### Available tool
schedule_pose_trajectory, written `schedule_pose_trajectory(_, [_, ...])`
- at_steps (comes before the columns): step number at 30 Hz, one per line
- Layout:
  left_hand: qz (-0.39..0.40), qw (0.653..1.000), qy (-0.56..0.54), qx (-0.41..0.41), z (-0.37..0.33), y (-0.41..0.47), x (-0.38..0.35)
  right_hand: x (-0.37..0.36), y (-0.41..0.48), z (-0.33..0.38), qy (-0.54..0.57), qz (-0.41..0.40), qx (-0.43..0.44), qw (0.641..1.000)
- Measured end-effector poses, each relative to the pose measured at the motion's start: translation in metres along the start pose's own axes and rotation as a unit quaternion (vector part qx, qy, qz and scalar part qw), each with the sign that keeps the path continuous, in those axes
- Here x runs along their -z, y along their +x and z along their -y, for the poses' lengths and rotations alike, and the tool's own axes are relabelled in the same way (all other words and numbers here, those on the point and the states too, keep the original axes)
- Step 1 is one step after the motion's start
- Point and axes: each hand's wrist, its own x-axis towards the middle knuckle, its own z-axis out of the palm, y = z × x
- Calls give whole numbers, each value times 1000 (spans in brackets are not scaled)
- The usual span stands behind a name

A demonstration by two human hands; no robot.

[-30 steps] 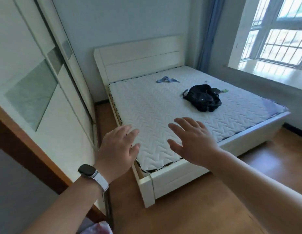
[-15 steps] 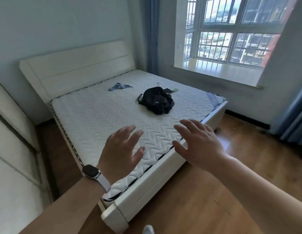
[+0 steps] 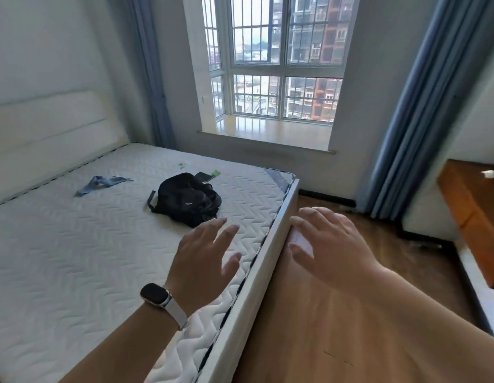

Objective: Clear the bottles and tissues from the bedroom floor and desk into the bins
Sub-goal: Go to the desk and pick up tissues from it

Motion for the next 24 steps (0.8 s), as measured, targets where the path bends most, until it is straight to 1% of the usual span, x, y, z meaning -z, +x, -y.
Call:
schedule_pose_trajectory(5, [35,998,-34,-34,19,41,-39,-19,15,-10,-23,-7,-40,999])
schedule_pose_trajectory(9, [47,995,-49,-70,15,66,-60,-29,15,-30,-58,4,-63,996])
schedule_pose_trajectory(14, [53,990,-61,-112,-4,103,-91,-43,14,-71,-46,11,-95,994])
schedule_pose_trajectory(18, [57,987,-49,-141,-31,138,-115,-60,16,-115,-33,15,-109,993])
schedule_pose_trajectory(24, [76,988,-33,-130,-87,220,-164,-79,34,-215,-19,10,-119,993])
